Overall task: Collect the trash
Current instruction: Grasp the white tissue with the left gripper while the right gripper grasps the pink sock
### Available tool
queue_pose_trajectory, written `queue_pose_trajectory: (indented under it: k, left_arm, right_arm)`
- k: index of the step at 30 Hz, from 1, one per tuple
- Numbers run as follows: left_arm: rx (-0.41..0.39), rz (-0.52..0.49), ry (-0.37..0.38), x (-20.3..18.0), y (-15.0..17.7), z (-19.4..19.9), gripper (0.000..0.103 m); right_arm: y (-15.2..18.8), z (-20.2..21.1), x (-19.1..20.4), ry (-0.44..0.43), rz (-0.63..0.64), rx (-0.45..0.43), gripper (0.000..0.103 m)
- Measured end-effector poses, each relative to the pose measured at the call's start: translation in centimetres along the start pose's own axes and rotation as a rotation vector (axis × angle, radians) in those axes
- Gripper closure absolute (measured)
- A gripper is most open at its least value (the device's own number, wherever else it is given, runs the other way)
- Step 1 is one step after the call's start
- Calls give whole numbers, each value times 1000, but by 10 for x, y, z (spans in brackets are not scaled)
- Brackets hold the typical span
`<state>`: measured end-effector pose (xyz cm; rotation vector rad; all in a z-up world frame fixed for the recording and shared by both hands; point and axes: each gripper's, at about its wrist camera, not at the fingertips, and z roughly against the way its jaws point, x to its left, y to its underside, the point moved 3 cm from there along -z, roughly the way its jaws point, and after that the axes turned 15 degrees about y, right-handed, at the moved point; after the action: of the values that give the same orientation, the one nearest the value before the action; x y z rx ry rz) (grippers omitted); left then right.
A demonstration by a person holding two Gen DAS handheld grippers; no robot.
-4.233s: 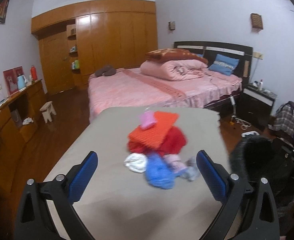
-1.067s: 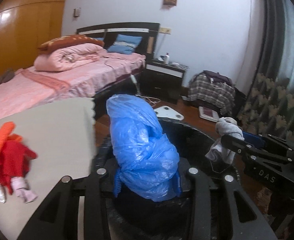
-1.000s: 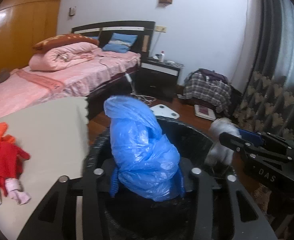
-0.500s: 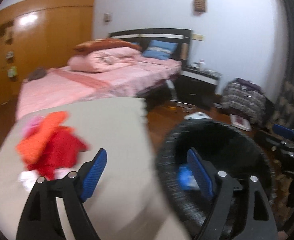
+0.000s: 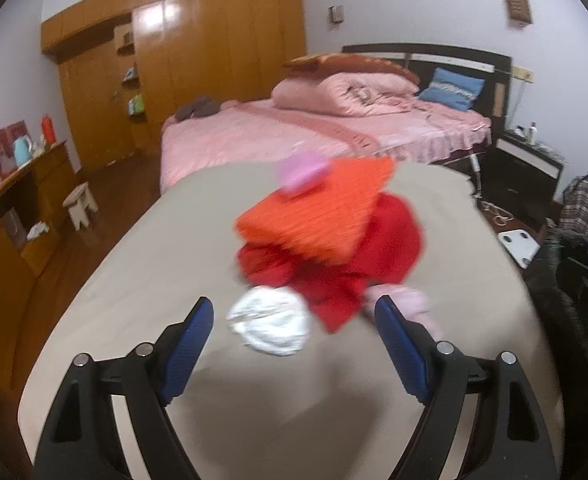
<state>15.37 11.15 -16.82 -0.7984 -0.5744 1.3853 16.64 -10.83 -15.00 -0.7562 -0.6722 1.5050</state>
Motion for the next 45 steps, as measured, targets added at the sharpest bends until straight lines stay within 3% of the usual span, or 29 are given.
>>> queue_pose_trajectory:
  k: [5,12,19,21,23,25,28,38,45]
  left_arm:
    - [41,24,-13,26,4,-20,22]
    - [94,61,14,51,13,-40,22]
    - [141,63,81,55,19,-53,29]
    - [154,53,112,52,20,-55,36]
    - [159,44,143,49,21,-56,49]
    - [162,34,173,46,22,-56,59]
    - [154,29,180,40,20,-54,65]
    - [89,67,153,36,15,-31,69]
    - [34,14,164,10,4,6,69]
  right_arm:
    - [-1,-25,44,-49,50,33,7]
    - [7,-53,72,-67,80,84,8]
    - [18,-70,87,-99,124,158,31]
    - [21,-72,92,-125,137,178,39]
    - [24,-72,95,-153,142,194,49]
    - [27,-72,100,-197,150,218,71]
    - [28,-66,102,-202,159,213,76]
    - [9,-41,83,-194,137,149,76]
    - [2,-16,54,-179,105,114,76]
